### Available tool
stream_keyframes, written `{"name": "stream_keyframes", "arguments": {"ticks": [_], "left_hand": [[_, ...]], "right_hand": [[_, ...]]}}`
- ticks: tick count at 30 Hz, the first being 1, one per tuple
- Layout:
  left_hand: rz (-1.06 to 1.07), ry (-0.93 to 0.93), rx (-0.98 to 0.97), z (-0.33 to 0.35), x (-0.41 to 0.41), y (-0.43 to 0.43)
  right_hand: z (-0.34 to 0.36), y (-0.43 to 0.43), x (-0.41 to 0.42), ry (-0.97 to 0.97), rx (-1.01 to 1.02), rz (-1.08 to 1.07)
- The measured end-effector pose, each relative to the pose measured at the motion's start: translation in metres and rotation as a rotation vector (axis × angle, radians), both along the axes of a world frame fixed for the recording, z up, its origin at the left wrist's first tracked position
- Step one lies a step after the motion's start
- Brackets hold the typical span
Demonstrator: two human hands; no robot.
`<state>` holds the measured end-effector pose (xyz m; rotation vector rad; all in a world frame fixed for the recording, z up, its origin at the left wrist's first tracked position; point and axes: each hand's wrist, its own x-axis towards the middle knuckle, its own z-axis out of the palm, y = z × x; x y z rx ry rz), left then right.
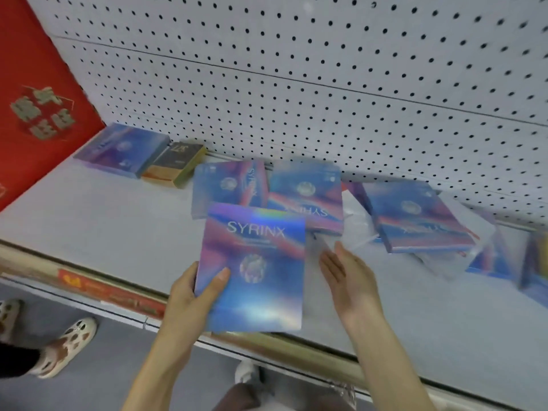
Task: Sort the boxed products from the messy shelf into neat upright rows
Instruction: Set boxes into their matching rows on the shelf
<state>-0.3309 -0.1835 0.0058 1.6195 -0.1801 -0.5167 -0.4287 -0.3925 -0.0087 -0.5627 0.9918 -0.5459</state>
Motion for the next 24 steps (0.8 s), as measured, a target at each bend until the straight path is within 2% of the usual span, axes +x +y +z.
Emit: {"name": "stream_keyframes", "arguments": {"ticks": [4, 6, 10, 20, 24], "left_hand": [[0.021, -0.005, -0.025, -0.009, 0.033, 0.011], [0.032, -0.024, -0.024, -0.013, 0.045, 0.011], [0.044, -0.035, -0.020, -0.024, 0.055, 0.016], [0.016, 0.009, -0.024, -0.034, 0.056, 0.026], [0.018, 0.001, -0.048, -0.028, 0.039, 0.019]], "right_hand": [[-0.015, 0.004, -0.014, 0.125, -0.107, -0.105], [-0.013, 0.000, -0.005, 0.118, -0.160, -0.081], [-0.006, -0.013, 0.019, -0.021, -0.120, -0.116], [-0.009, 0.019, -0.001, 0.184, -0.303, -0.205], [-0.003, 0.032, -0.032, 0.162, -0.327, -0.228]]}}
